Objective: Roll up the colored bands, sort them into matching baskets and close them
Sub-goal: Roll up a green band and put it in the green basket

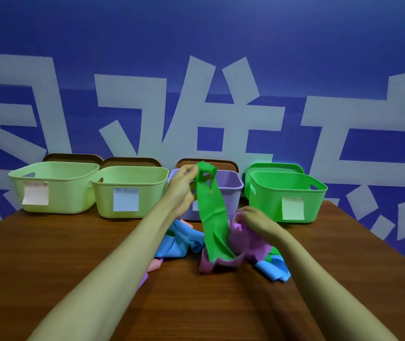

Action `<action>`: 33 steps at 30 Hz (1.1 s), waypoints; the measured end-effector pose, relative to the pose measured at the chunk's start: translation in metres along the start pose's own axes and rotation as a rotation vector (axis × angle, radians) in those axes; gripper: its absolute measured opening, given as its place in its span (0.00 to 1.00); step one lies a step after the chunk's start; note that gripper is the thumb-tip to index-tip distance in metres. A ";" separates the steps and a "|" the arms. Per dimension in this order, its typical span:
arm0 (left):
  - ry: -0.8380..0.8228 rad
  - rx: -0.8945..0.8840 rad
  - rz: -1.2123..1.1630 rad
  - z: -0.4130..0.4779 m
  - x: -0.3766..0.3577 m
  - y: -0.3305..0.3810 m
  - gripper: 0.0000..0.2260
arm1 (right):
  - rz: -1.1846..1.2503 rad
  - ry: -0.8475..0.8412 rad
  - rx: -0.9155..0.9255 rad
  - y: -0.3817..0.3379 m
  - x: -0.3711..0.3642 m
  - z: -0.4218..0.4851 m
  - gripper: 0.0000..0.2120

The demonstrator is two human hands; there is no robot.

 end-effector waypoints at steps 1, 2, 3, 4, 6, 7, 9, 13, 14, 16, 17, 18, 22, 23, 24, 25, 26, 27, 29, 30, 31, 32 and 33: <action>-0.053 -0.011 -0.009 0.000 -0.012 0.005 0.06 | -0.052 0.014 -0.007 0.004 -0.006 0.001 0.13; -0.095 -0.024 -0.023 0.000 -0.021 0.011 0.06 | -0.126 0.023 0.010 0.006 -0.011 0.000 0.12; -0.130 -0.044 -0.046 0.000 -0.031 0.018 0.07 | -0.179 -0.004 0.029 0.006 -0.018 -0.001 0.12; -0.153 -0.070 -0.076 0.000 -0.038 0.027 0.07 | -0.185 -0.066 0.047 0.006 -0.026 -0.004 0.12; -0.181 -0.111 -0.153 0.001 -0.047 0.043 0.06 | -0.305 -0.237 0.044 0.009 -0.042 -0.008 0.13; -0.191 -0.115 -0.184 0.001 -0.050 0.048 0.06 | -0.408 -0.319 0.031 0.012 -0.048 -0.010 0.14; -0.205 -0.101 -0.172 0.001 -0.052 0.051 0.04 | -0.513 -0.410 0.012 0.018 -0.048 -0.016 0.22; -0.211 -0.042 -0.066 -0.010 -0.045 0.039 0.09 | 0.083 -0.209 0.093 -0.011 -0.015 -0.017 0.27; -0.220 -0.022 -0.079 -0.011 -0.042 0.035 0.12 | 0.246 -0.143 0.111 -0.020 -0.005 -0.017 0.24; -0.257 0.005 -0.121 -0.011 -0.040 0.029 0.13 | 0.449 -0.101 0.142 -0.036 0.004 -0.020 0.17; -0.280 0.024 -0.133 -0.012 -0.041 0.028 0.12 | 0.488 -0.135 0.170 -0.045 0.004 -0.026 0.17; -0.294 0.049 -0.130 -0.011 -0.041 0.026 0.11 | 0.493 -0.184 0.205 -0.054 0.001 -0.033 0.18; -0.253 0.112 -0.030 -0.010 -0.039 0.023 0.12 | 0.423 -0.296 0.277 -0.069 -0.008 -0.044 0.10; -0.206 0.135 0.047 -0.009 -0.033 0.021 0.13 | 0.452 -0.222 0.266 -0.068 -0.003 -0.042 0.11; -0.156 0.175 0.153 -0.009 -0.024 0.017 0.14 | 0.519 -0.136 0.235 -0.068 0.005 -0.039 0.11; -0.120 0.237 0.268 -0.010 -0.014 0.013 0.14 | 0.603 -0.037 0.196 -0.066 0.016 -0.036 0.11; -0.106 0.314 0.366 -0.013 -0.004 0.007 0.15 | 0.687 0.059 0.153 -0.062 0.027 -0.032 0.12; -0.112 0.389 0.434 -0.017 0.004 0.002 0.14 | 0.728 0.147 0.104 -0.056 0.036 -0.028 0.12; -0.135 0.456 0.446 -0.023 0.014 -0.005 0.12 | 0.600 0.239 0.033 -0.048 0.051 -0.022 0.10; -0.133 0.444 0.372 -0.023 0.014 -0.006 0.11 | 0.474 0.230 0.004 -0.045 0.053 -0.019 0.10; -0.122 0.414 0.261 -0.021 0.012 -0.004 0.12 | 0.327 0.173 -0.011 -0.041 0.051 -0.017 0.10; -0.109 0.373 0.164 -0.018 0.009 0.000 0.12 | 0.157 0.096 -0.022 -0.039 0.047 -0.019 0.10; -0.106 0.337 0.100 -0.017 0.005 0.005 0.11 | -0.017 0.012 -0.024 -0.037 0.042 -0.022 0.13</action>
Point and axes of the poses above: each hand's wrist, its own z-axis towards the middle knuckle, its own x-axis out of the back of the hand, y = z × x, the point moved 6 cm from there along z, towards the middle knuckle, and after that the axes turned 2 degrees about -x, right-handed, at the moved point
